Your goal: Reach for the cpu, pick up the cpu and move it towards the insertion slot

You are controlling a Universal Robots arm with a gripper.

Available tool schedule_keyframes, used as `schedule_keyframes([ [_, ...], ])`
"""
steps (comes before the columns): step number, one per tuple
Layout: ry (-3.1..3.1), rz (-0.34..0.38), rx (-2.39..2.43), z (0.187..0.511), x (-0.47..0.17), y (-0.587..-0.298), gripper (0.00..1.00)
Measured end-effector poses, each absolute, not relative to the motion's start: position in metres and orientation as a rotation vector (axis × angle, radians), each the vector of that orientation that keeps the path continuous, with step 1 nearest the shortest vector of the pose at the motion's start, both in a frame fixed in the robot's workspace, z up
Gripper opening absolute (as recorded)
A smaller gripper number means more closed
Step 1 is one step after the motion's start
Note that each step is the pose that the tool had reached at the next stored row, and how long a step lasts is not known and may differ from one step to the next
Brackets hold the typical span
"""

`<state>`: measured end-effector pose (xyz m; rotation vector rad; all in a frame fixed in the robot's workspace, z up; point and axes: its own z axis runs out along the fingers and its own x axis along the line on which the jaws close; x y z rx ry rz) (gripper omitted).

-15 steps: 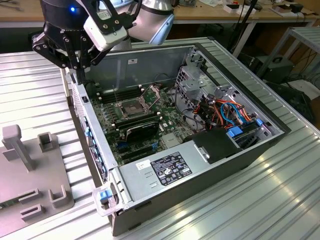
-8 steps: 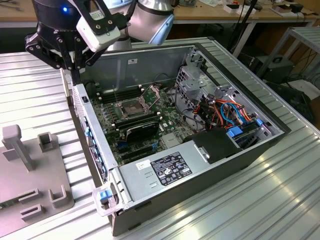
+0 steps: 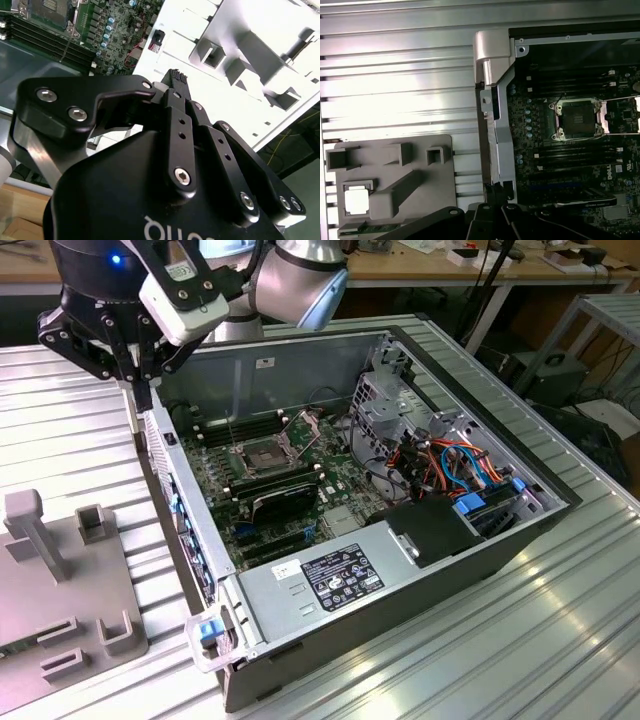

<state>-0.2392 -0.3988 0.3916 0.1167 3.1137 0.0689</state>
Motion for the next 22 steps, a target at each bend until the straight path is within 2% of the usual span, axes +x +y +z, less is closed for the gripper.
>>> schedule_keyframes([
  [22, 3.114, 0.069, 0.116, 0.391, -0.266, -0.399, 0.11],
])
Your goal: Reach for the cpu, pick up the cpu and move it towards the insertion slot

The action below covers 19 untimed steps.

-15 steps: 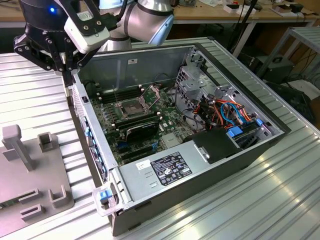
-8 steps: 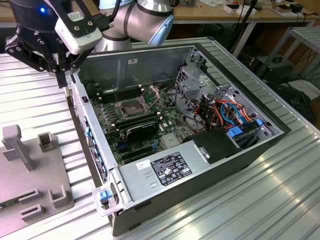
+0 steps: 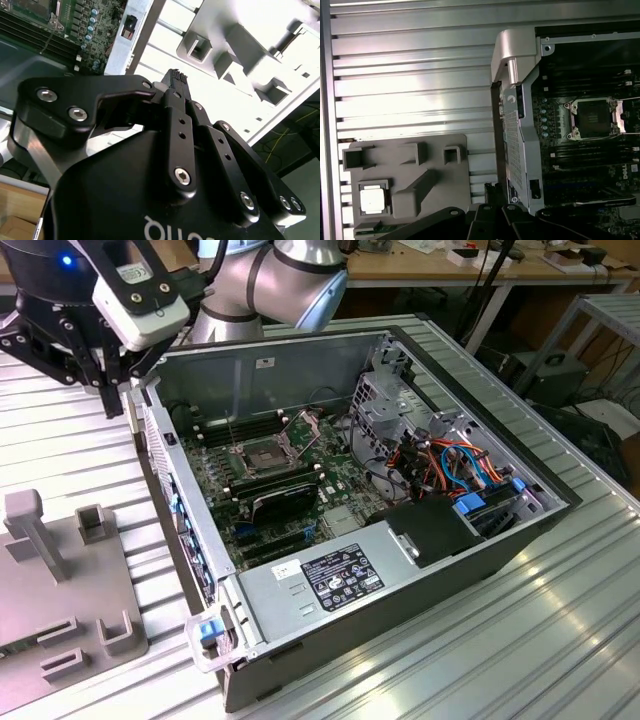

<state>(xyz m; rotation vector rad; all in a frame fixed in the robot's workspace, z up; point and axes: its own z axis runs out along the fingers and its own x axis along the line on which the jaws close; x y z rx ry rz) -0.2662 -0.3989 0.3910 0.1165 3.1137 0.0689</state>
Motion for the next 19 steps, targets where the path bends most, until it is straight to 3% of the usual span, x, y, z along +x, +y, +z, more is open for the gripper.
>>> schedule_keyframes([
  [19, 3.114, 0.069, 0.117, 0.390, -0.291, -0.399, 0.11],
])
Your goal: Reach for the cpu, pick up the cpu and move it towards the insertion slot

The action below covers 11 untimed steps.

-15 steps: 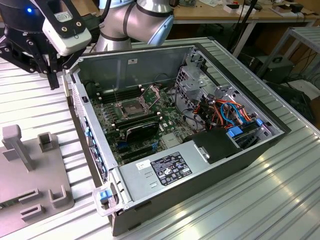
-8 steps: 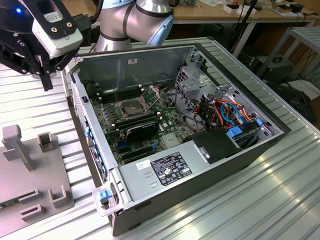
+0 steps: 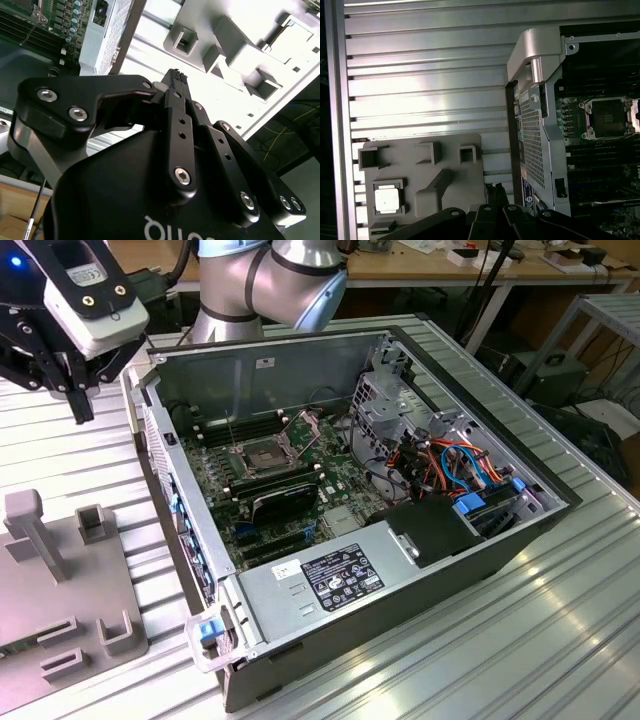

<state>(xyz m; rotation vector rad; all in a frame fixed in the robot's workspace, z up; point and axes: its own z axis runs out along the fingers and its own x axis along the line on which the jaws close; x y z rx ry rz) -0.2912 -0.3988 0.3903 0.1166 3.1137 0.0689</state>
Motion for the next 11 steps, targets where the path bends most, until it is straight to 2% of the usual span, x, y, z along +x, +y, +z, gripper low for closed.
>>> schedule_keyframes([
  [11, 3.114, 0.069, 0.117, 0.390, -0.308, -0.400, 0.11],
])
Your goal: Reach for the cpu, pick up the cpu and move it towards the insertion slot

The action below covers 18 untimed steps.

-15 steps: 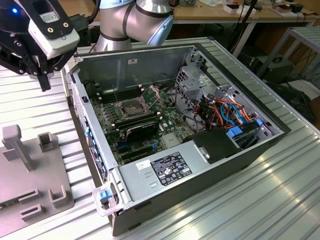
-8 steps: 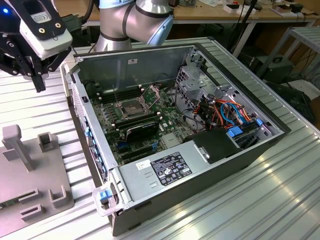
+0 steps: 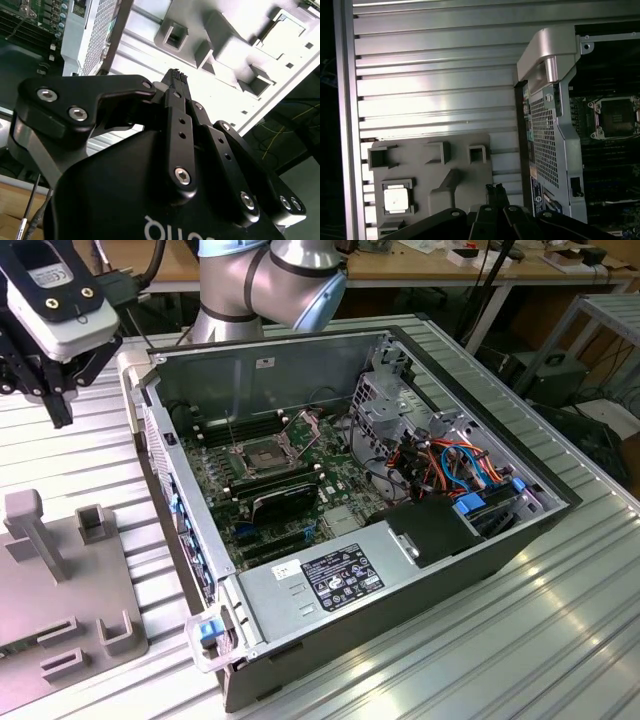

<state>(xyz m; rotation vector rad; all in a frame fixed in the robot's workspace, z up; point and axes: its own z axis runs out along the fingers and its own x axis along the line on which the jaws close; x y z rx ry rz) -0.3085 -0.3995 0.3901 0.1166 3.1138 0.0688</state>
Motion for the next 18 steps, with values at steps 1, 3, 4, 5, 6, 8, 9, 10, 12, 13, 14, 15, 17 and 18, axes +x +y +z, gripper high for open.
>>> schedule_keyframes([
  [1, 3.114, 0.069, 0.117, 0.390, -0.311, -0.401, 0.11],
  [3, 3.114, 0.069, 0.117, 0.390, -0.315, -0.402, 0.11],
  [4, 3.114, 0.069, 0.116, 0.390, -0.317, -0.403, 0.11],
  [5, 3.114, 0.069, 0.116, 0.390, -0.318, -0.404, 0.11],
  [6, 3.114, 0.069, 0.117, 0.390, -0.320, -0.405, 0.11],
  [8, 3.114, 0.069, 0.116, 0.390, -0.323, -0.407, 0.11],
  [9, 3.114, 0.069, 0.117, 0.390, -0.325, -0.408, 0.11],
  [10, 3.114, 0.069, 0.117, 0.390, -0.326, -0.409, 0.11],
  [12, 3.114, 0.069, 0.117, 0.390, -0.329, -0.411, 0.11],
  [13, 3.114, 0.069, 0.117, 0.390, -0.331, -0.411, 0.11],
  [14, 3.114, 0.069, 0.117, 0.390, -0.332, -0.412, 0.11],
  [15, 3.114, 0.069, 0.117, 0.390, -0.334, -0.413, 0.11],
  [17, 3.114, 0.069, 0.117, 0.390, -0.337, -0.415, 0.11],
  [18, 3.114, 0.069, 0.117, 0.390, -0.339, -0.416, 0.11],
])
